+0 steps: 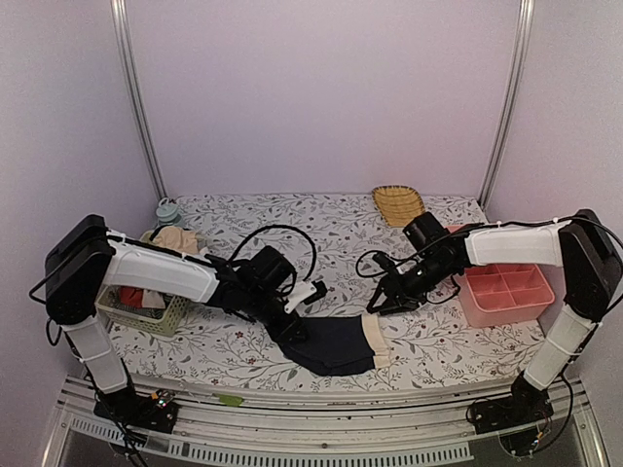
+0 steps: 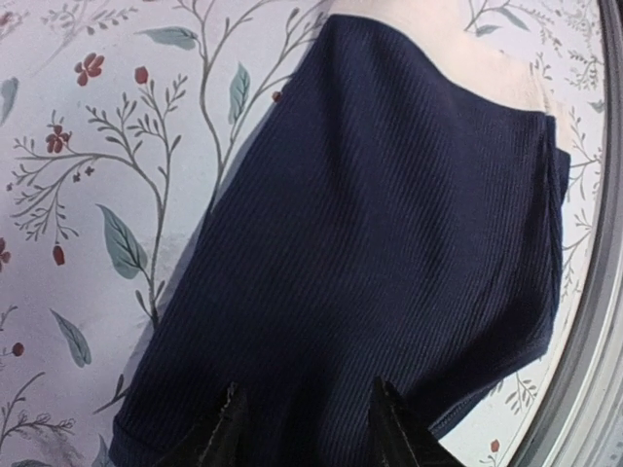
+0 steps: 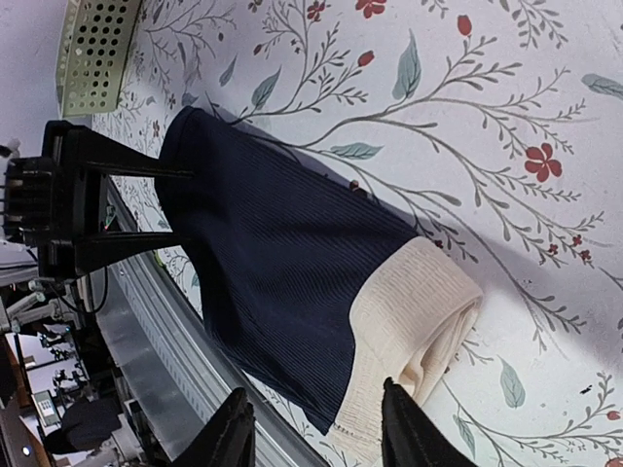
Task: Roll the underwear
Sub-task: Smooth out the underwear at the corner of the board.
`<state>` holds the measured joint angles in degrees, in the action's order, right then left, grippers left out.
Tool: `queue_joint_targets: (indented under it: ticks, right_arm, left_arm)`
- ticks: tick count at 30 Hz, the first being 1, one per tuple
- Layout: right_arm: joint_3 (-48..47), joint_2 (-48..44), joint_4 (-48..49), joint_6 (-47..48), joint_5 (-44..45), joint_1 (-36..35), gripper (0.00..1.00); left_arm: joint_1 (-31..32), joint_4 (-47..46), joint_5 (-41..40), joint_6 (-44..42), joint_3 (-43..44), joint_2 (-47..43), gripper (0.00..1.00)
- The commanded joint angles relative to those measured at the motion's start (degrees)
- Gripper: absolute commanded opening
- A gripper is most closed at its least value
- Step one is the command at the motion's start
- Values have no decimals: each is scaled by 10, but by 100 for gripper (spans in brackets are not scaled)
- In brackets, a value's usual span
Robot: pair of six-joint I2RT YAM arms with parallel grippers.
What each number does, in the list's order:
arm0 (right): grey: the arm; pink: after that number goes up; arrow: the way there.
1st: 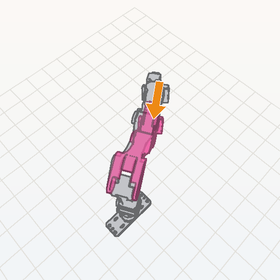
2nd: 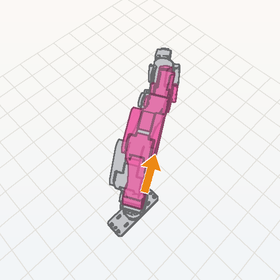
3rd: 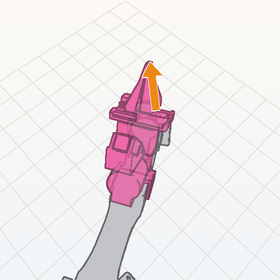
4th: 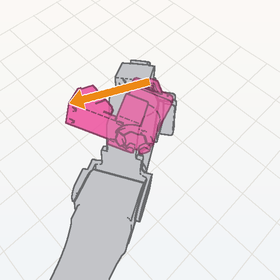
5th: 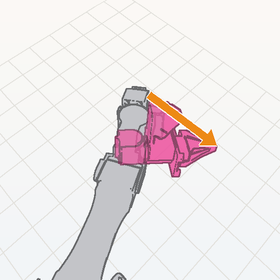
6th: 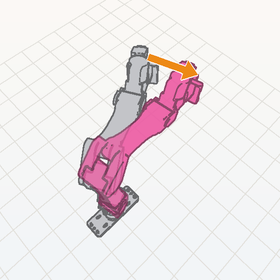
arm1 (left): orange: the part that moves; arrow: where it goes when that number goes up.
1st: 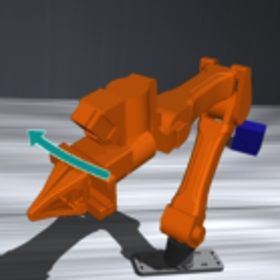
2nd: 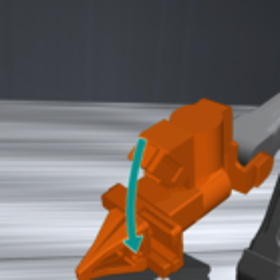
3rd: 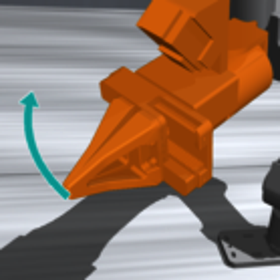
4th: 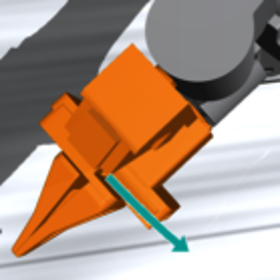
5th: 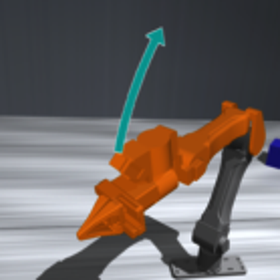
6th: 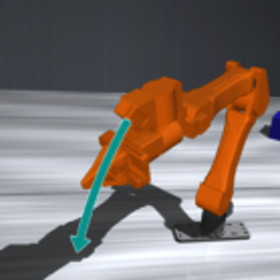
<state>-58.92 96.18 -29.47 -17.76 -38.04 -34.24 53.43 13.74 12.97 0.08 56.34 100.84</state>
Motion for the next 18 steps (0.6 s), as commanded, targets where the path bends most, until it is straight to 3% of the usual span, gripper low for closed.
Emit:
queue_joint_targets:
  ticks: [1, 7, 10, 12, 17, 18]
  right_arm:
    - [-7, 28, 22, -70, 26, 0, 50]
    - [8, 54, 58, -116, -6, 3, 54]
    - [6, 71, 61, -127, -7, 3, 49]
    - [7, 83, 58, -126, -3, 3, 40]
    - [24, 79, 59, -128, -5, 3, 3]
    - [30, 76, 58, -128, -3, 3, 0]
  left_arm:
    - [2, -1, -31, 20, 25, 26, 43]
    - [0, 1, -29, 23, 32, 42, 44]
    - [-1, 2, -30, 21, 31, 44, 44]
    - [-1, 4, -31, 22, 31, 45, 44]
    - [-4, 4, -34, 24, 19, 42, 44]
    - [-5, 4, -36, 25, 16, 41, 44]
